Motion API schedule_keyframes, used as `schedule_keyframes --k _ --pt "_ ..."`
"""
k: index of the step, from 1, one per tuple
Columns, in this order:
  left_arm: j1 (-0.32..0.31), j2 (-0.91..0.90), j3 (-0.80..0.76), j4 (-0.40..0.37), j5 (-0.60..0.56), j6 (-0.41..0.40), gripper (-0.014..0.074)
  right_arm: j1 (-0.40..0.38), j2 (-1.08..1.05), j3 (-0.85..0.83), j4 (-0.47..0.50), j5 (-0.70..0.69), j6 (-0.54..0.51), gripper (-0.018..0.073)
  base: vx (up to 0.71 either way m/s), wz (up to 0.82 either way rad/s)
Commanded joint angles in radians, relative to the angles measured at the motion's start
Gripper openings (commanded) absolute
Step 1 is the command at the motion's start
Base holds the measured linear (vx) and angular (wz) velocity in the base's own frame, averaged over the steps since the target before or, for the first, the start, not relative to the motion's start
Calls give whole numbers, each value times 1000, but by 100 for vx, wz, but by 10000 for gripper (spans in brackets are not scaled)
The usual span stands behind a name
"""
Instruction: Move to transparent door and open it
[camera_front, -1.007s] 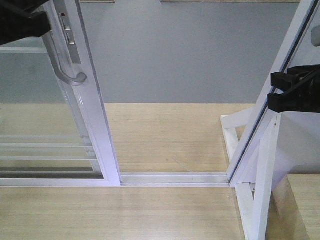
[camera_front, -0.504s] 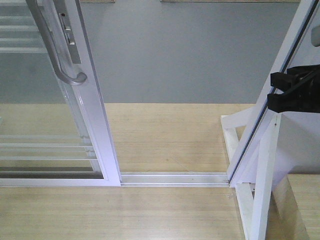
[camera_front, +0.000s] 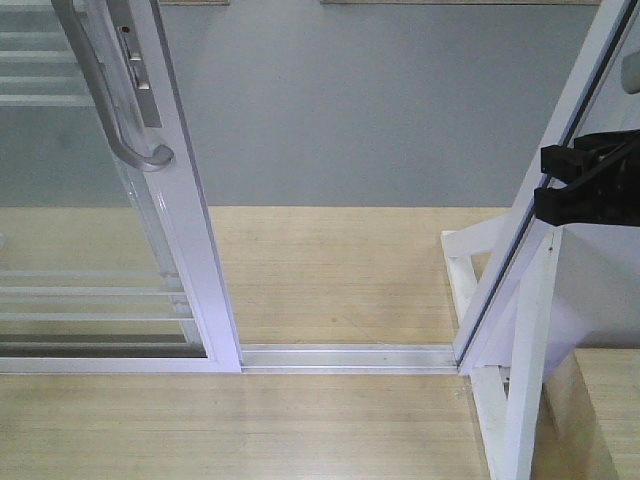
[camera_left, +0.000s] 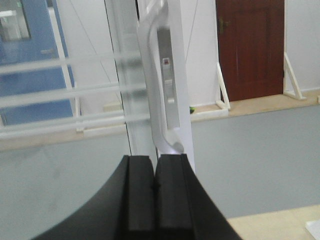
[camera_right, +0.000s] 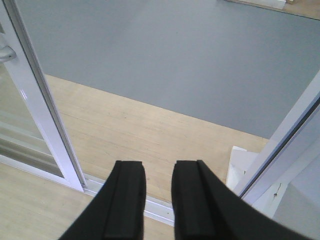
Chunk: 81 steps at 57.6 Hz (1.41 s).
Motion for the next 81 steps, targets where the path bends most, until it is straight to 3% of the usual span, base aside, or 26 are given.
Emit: schedule_keyframes --k 1,19,38,43,48,57,69,75,81 --pt "4 -12 22 -28 1 -9 -6 -6 -11 -30 -9 -74 -2 244 0 0" --pt "4 -12 23 -26 145 -9 -6 -6 -11 -30 -9 -75 -2 244 0 0" --pt "4 -12 23 -26 156 -9 -6 -6 -11 -30 -6 -77 1 244 0 0" --pt "4 -12 23 -26 156 -9 -6 -18 -35 -30 -96 -78 -20 244 0 0" --pt "4 -12 23 -26 156 -9 -6 -56 -102 -14 -158 -84 -26 244 0 0" --pt "4 -12 23 -26 156 -9 -6 -181 -288 106 -146 -188 -25 214 0 0" --pt "4 -12 23 -26 156 -9 -6 -364 -562 338 -145 -279 -24 -13 0 0" --pt "4 -12 23 -26 156 -9 -6 -424 -687 432 -138 -278 32 -11 0 0" --pt "4 -12 23 -26 156 -9 -6 -436 -784 533 -133 -278 108 -11 0 0"
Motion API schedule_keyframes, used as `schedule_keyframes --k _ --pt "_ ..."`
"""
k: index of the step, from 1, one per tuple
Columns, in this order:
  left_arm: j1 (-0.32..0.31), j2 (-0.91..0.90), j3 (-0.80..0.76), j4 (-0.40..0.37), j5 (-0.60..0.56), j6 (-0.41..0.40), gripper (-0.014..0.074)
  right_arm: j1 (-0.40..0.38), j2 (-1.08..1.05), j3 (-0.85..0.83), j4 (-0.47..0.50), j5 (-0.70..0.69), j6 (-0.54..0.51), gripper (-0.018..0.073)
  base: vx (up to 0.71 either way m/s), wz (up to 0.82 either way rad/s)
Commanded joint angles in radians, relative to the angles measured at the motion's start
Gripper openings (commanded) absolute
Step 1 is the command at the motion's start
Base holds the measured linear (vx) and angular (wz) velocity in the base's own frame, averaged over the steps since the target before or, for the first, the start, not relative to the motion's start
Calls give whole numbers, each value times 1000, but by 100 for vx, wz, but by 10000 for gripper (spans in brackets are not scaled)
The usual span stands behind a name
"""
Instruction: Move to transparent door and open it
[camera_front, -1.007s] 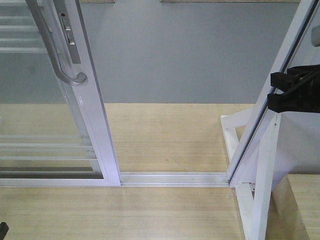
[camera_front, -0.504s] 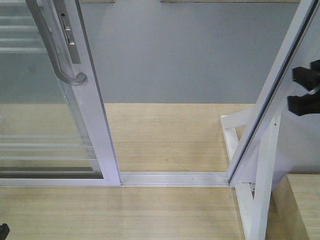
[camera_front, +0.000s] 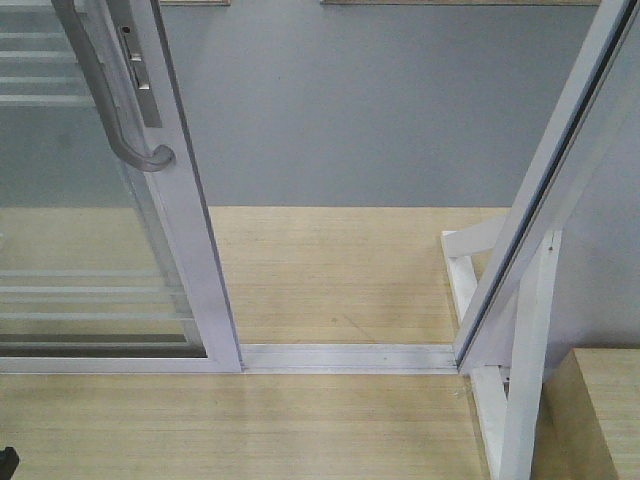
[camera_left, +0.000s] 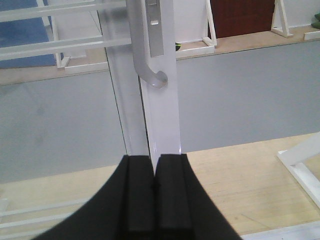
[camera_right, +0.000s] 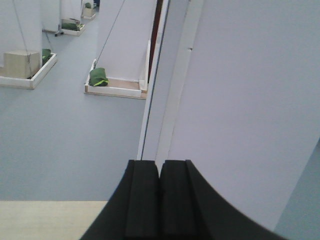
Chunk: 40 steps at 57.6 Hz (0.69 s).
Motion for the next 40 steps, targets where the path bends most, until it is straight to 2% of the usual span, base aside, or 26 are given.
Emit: schedule_keyframes --k 1,9,16,22,28,40 --pt "4 -12 23 -11 -78 -7 -6 -14 -63 51 3 -90 61 -11 0 0" --pt "4 -12 23 -11 -78 -7 -6 -14 -164 191 11 -89 158 -11 0 0" --pt "4 -12 23 -11 -78 -7 -6 -12 -236 296 11 -111 172 -11 0 0" --pt "4 -13 23 -11 -78 -7 -6 6 -233 383 11 -206 174 -11 0 0" --pt "4 -12 23 -11 -77 -7 -6 31 -232 377 7 -186 173 -8 0 0" --pt "4 -12 23 -11 -77 -7 -6 29 -232 377 7 -180 173 -8 0 0"
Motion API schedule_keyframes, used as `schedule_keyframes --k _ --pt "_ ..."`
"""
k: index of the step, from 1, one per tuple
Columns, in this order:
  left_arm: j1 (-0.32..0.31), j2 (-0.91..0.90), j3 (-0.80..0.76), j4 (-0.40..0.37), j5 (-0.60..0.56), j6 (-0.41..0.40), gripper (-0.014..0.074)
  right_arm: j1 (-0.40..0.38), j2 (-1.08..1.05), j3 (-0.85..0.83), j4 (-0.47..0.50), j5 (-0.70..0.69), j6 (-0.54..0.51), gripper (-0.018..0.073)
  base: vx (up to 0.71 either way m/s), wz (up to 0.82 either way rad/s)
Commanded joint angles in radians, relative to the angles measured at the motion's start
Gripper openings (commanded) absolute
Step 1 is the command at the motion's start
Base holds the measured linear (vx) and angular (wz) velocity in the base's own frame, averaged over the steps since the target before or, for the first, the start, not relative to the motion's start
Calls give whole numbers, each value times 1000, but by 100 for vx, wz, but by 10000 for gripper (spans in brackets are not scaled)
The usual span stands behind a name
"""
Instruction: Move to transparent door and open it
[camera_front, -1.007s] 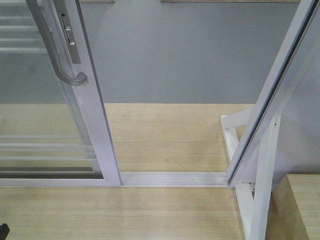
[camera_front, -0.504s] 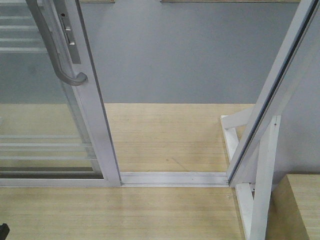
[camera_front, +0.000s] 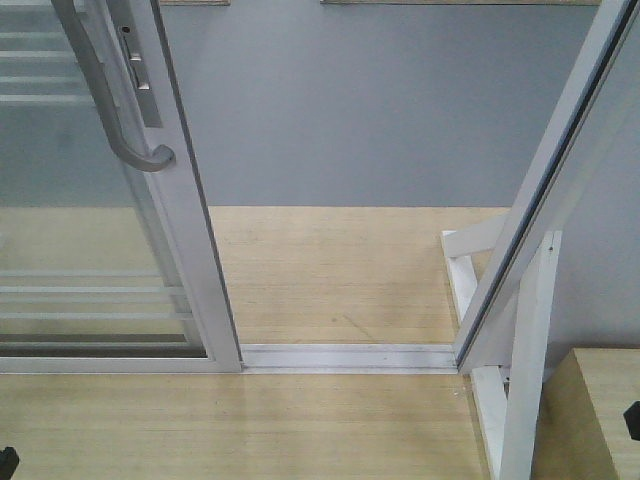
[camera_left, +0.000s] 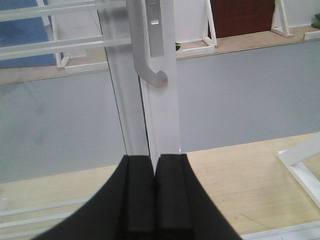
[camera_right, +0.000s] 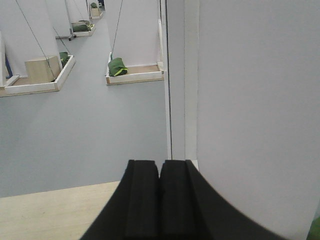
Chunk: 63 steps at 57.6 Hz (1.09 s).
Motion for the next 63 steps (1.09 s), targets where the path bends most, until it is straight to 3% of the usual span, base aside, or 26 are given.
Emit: schedule_keyframes --k 1,63 --pt "4 -12 23 -11 -78 -7 -6 -1 -15 13 -7 -86 1 -8 0 0" --pt "4 -12 23 -11 -78 -7 -6 -1 -15 12 -7 -68 1 -8 0 0"
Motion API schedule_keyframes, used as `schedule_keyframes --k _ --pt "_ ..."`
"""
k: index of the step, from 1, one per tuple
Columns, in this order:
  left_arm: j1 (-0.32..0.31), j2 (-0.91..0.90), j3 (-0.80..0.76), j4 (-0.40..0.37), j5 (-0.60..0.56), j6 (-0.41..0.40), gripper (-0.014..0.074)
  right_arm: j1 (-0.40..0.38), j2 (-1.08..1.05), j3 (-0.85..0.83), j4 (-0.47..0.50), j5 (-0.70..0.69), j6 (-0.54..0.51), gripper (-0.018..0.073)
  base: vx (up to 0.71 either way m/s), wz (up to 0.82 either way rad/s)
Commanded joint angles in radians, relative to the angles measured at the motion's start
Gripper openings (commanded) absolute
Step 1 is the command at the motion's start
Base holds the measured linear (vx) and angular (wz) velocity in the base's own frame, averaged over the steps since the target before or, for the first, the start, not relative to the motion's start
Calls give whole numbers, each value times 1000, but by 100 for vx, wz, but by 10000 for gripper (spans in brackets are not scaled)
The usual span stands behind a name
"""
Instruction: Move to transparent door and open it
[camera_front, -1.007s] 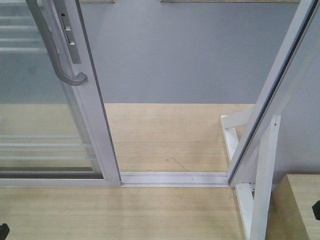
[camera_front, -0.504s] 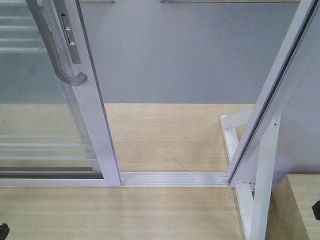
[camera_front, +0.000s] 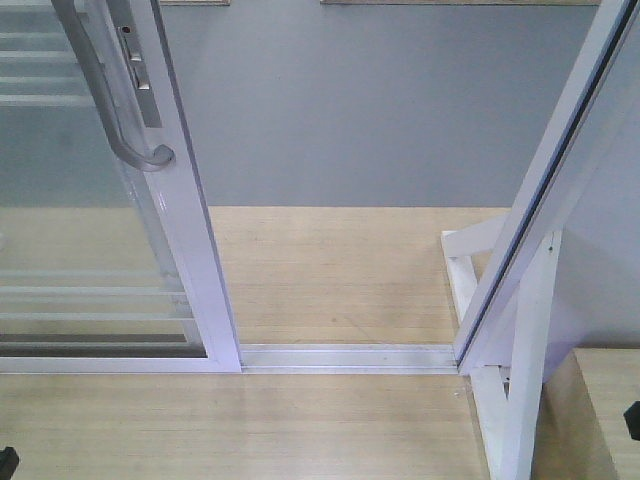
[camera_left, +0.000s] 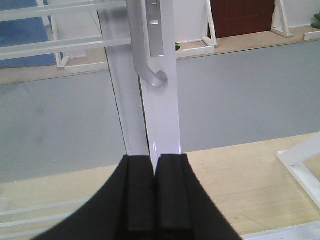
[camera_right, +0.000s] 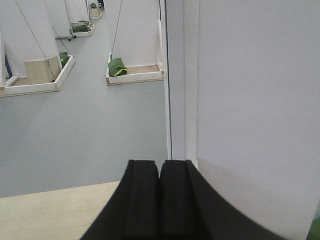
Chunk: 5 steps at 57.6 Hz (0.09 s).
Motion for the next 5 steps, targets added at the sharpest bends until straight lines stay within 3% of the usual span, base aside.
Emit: schedule_keyframes --k 1,5 --pt "4 -12 23 -11 -78 -6 -6 -1 -15 12 -7 -67 0 -8 0 0" --pt "4 -12 23 -11 -78 -6 -6 -1 -15 12 -7 -58 0 -8 0 0"
